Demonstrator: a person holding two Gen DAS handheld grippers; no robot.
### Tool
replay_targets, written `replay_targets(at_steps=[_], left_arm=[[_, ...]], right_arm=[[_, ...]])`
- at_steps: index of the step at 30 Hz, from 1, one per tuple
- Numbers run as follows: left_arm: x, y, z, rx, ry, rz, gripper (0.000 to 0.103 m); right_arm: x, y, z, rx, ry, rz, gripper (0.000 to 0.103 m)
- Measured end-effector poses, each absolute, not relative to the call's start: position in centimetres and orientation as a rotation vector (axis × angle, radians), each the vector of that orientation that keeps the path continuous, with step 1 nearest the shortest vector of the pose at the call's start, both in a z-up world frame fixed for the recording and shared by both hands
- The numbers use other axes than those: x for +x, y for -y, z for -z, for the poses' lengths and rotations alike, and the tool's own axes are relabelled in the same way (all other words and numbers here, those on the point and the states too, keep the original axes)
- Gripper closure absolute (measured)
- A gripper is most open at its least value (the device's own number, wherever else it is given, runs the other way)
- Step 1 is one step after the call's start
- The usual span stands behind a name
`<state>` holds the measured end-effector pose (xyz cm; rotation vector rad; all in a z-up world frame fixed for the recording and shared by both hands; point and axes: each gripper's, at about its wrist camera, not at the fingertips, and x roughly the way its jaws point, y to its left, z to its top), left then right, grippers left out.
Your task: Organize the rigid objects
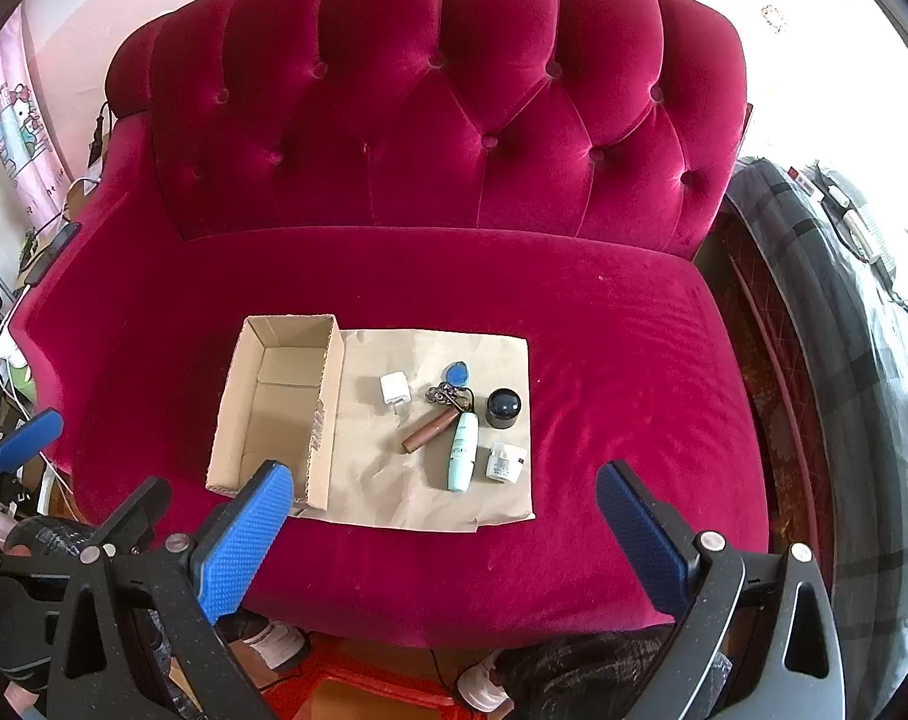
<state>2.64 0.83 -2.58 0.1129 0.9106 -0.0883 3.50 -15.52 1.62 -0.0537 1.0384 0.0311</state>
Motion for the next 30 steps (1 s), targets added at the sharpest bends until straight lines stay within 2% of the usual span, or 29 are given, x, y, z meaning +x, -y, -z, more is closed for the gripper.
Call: replay_targets(at_steps=[16, 30], left_arm=[[6.1, -2.6, 5.6, 0.077, -0.955, 0.065, 0.000], [10.2, -4.7, 11.7, 0.074, -1.022, 0.051, 0.000]], right_arm=[[6.9, 16.7, 1.6, -0.060, -1.096, -0.007, 0.000], [10.9, 18.3, 7.4, -0.046, -1.153, 0.012, 0.000]])
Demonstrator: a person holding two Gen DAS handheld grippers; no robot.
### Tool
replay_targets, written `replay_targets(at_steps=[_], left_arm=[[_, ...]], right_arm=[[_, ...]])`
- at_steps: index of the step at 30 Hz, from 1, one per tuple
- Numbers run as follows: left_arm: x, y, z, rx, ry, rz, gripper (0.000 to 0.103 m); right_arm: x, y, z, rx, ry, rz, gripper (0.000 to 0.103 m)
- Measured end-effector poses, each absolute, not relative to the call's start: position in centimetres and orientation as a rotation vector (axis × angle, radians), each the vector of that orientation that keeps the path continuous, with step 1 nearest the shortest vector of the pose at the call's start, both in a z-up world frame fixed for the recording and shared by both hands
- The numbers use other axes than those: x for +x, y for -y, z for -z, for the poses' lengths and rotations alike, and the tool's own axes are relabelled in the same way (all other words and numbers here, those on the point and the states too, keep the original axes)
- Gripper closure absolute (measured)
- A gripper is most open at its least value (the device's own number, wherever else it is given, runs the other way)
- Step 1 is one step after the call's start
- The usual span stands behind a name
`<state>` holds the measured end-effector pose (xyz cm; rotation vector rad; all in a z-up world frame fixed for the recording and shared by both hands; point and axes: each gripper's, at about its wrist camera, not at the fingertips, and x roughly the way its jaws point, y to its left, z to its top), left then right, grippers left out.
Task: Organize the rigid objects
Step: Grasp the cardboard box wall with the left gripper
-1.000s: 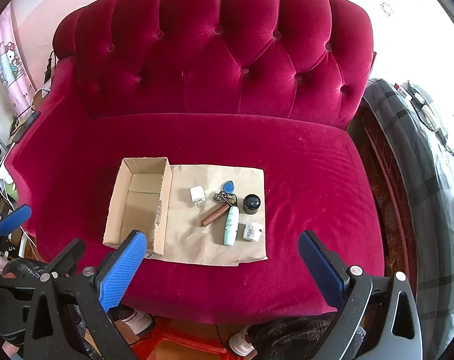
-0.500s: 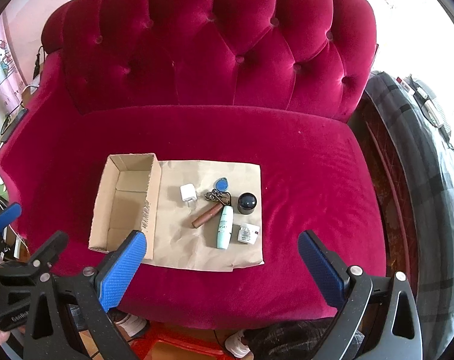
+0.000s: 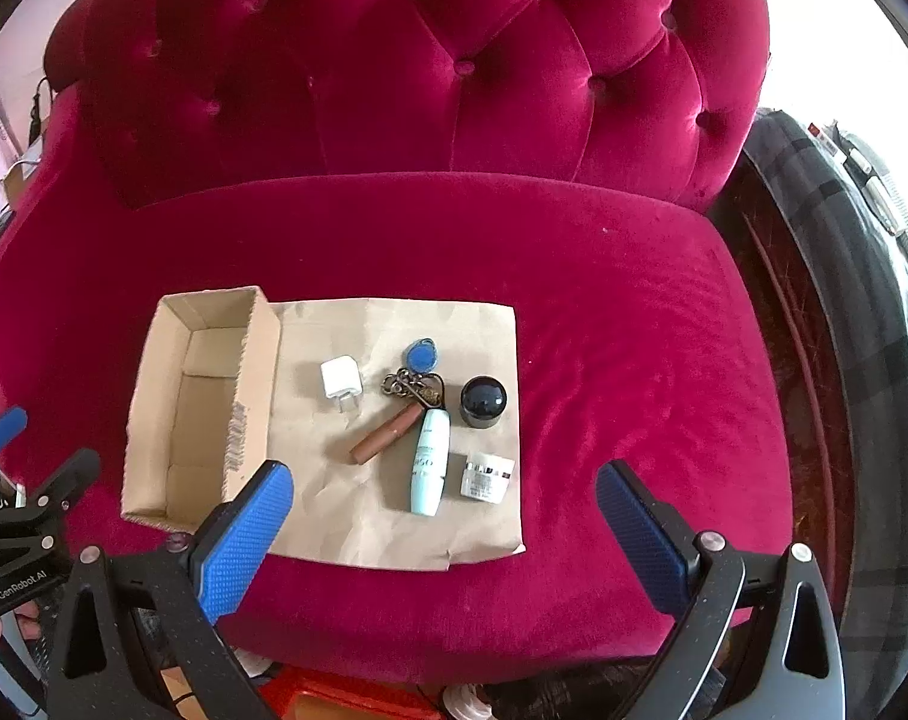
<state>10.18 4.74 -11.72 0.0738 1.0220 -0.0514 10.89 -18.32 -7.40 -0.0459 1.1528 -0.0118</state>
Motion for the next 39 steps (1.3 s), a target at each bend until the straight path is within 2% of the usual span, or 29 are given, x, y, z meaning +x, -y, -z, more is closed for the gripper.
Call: replay_targets(at_steps=[21, 30, 33, 35, 36, 38, 39], left_arm=[[14.1, -8.5, 19.9, 0.032, -1.113, 0.009, 0.000], [14.2, -9.1, 20.9, 0.014, -1.132, 0.035, 0.002], [14.2, -8.7, 21.1, 0.035, -1.125, 0.037, 0.014], [14.2, -8.6, 21.4, 0.038, -1.142, 0.043, 0.032], [14.2, -8.5, 21.6, 0.039, -1.151, 0.045, 0.036], [14.3, -8.5, 22.0, 0.040, -1.167, 0.052, 0.061], [14.4, -8.4, 22.2, 0.041, -1.176, 0.063, 0.069]], right_arm=[[14.5, 19.6, 16.1, -0.060, -1.197, 0.003, 0.000], [15.4, 20.5, 17.9, -0.029, -1.223, 0.012, 0.000], [15.4, 20.1, 18.2, -0.046, -1.222, 0.006, 0.000], [15.3, 20.1, 18.3, -0.048, -1.221, 0.000, 0.000], [15.3, 20.1, 18.4, -0.046, -1.221, -0.002, 0.000], [15.3, 20.1, 18.3, -0.045, -1.221, -0.004, 0.000], [15.3, 20.1, 18.3, -0.045, -1.221, -0.005, 0.000]])
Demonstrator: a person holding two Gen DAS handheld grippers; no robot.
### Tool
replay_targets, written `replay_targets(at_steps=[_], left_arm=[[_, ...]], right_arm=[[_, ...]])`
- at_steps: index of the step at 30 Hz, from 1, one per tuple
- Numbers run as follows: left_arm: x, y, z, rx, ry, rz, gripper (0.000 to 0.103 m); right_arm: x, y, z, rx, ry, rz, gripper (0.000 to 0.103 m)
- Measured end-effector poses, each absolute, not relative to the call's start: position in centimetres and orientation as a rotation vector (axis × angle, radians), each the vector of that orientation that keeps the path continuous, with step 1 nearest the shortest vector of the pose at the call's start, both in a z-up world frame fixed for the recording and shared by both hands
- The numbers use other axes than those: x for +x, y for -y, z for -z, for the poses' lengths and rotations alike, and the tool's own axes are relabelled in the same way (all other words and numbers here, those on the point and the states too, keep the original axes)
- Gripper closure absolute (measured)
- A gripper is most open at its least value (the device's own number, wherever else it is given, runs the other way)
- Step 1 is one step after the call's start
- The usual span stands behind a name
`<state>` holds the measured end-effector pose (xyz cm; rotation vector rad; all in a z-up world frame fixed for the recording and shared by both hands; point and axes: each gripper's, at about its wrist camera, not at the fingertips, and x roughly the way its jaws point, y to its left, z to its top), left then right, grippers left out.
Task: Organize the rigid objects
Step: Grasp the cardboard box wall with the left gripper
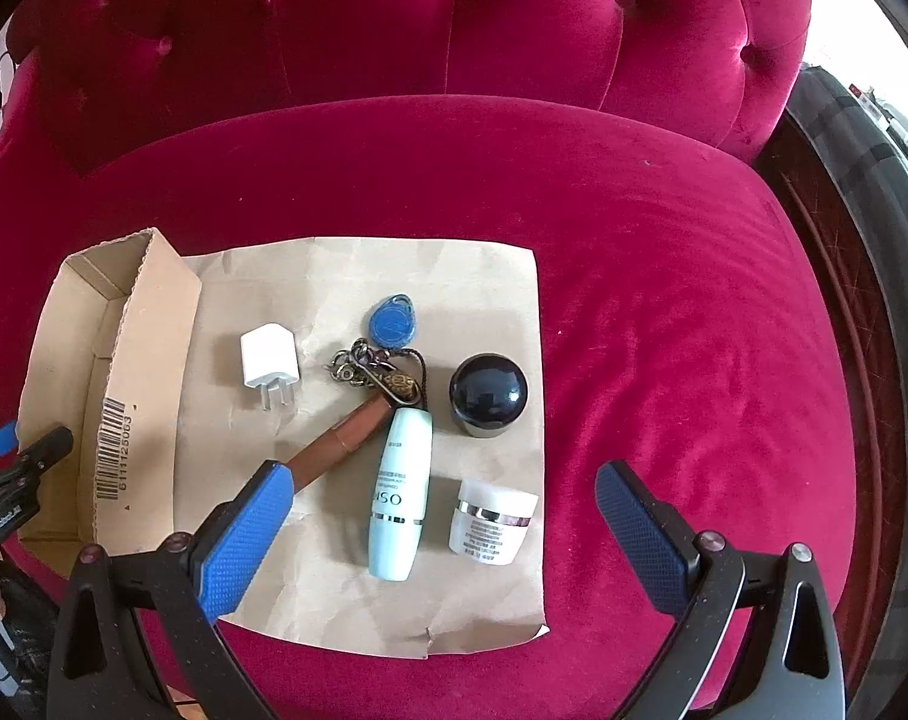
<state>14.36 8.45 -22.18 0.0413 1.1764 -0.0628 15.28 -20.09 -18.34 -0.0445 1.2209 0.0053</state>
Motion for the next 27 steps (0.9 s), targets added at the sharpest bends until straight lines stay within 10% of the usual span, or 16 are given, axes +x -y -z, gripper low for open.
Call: replay_targets(at_steps=[4, 27], left_arm=[[14.4, -8.4, 22.4, 0.058, -1.181, 0.055, 0.096], [14.5, -7.2, 23.0, 0.039, -1.173, 0.008, 0.099]], right_arm=[[15.4, 20.1, 18.4, -0.044, -1.219, -0.005, 0.000], [15.0, 21.8, 19.1, -0.016, -1.239, 0.024, 0.000]])
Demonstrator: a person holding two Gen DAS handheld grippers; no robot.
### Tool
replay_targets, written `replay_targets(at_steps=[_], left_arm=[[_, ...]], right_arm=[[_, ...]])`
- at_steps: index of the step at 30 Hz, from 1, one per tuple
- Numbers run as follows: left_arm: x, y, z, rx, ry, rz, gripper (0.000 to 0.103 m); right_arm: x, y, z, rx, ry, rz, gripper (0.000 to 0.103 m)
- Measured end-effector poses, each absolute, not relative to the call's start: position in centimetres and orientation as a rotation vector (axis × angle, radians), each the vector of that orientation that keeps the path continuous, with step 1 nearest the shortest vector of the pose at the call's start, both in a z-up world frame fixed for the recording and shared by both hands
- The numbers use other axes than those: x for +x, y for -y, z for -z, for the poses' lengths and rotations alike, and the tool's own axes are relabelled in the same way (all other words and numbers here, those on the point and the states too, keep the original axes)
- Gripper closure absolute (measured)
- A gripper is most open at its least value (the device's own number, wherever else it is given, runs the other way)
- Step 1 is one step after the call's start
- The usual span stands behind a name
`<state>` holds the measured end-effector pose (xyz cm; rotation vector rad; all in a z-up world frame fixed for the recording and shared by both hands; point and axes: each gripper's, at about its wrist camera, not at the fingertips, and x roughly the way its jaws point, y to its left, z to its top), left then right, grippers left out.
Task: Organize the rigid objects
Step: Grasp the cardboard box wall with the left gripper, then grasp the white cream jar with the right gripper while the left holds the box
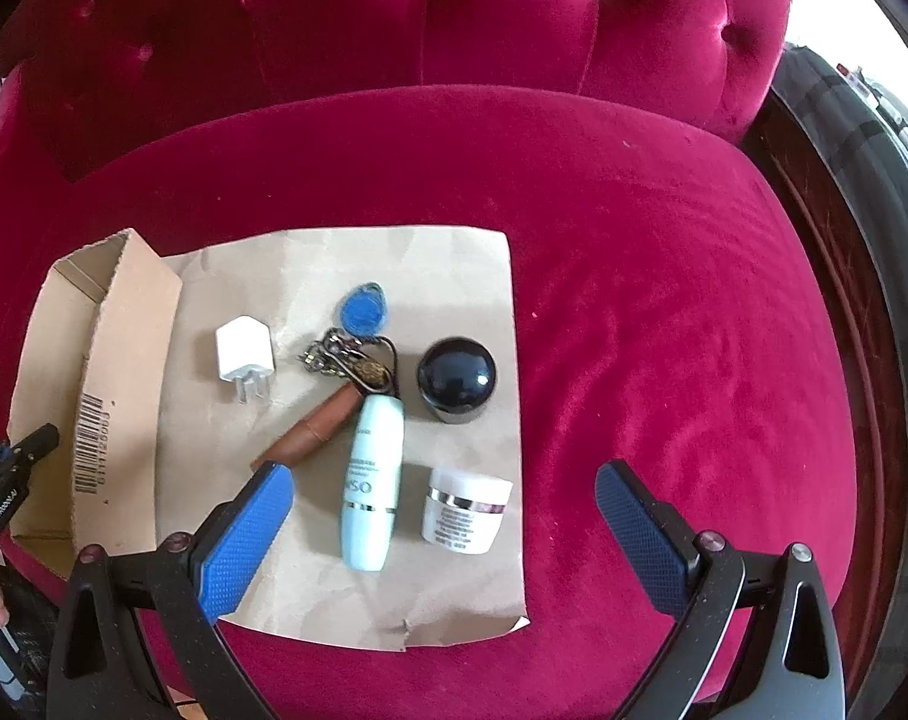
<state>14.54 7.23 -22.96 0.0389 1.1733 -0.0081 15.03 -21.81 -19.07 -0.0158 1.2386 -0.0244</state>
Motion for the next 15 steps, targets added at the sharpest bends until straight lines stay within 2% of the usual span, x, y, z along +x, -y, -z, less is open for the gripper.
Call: replay_targets(at_steps=[15], left_arm=[[14.8, -7.5, 23.0, 0.032, -1.179, 0.009, 0.099]], right_arm=[[14.1, 23.7, 22.0, 0.009, -1.282, 0.033, 0.000]])
